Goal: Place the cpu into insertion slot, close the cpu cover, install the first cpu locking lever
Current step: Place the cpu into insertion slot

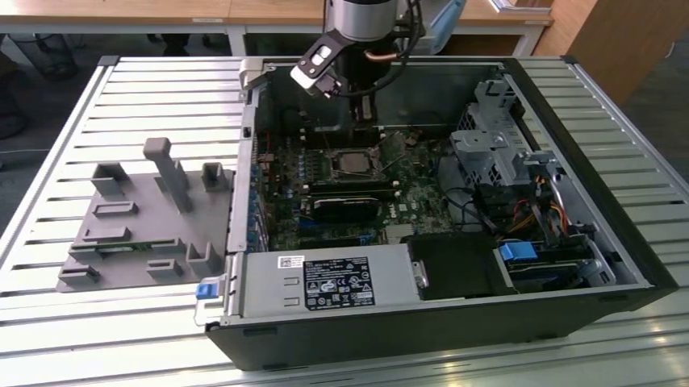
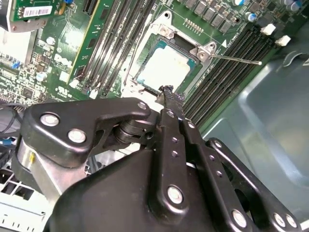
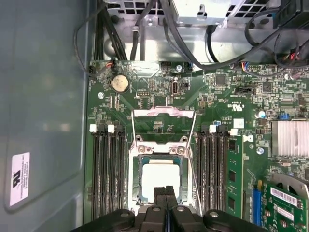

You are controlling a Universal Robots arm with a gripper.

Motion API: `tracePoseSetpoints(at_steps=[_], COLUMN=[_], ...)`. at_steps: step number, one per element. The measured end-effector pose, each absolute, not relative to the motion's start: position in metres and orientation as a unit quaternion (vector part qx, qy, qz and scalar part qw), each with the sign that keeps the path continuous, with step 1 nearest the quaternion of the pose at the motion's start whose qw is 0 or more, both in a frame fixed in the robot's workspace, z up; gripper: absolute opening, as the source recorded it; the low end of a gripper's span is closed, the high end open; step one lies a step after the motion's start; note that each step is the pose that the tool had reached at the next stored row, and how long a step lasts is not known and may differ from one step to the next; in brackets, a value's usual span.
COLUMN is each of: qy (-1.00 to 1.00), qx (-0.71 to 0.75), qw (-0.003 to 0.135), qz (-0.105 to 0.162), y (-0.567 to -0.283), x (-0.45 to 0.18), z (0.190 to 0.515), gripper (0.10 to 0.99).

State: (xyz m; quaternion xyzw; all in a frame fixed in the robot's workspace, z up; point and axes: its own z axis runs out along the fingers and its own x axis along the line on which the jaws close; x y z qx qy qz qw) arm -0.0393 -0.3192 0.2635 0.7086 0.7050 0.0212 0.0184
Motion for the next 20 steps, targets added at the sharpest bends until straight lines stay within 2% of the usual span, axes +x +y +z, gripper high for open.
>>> tracePoseSetpoints(at_steps=[10, 20], qy=[0.705, 0.705], qx=[0.709, 0.709], qw=[0.018, 0.013], qz=[0.021, 0.018], y=[-0.339, -0.34], x=[-0.039, -0.011], z=[0.264, 0.264], gripper=[0.106, 0.106])
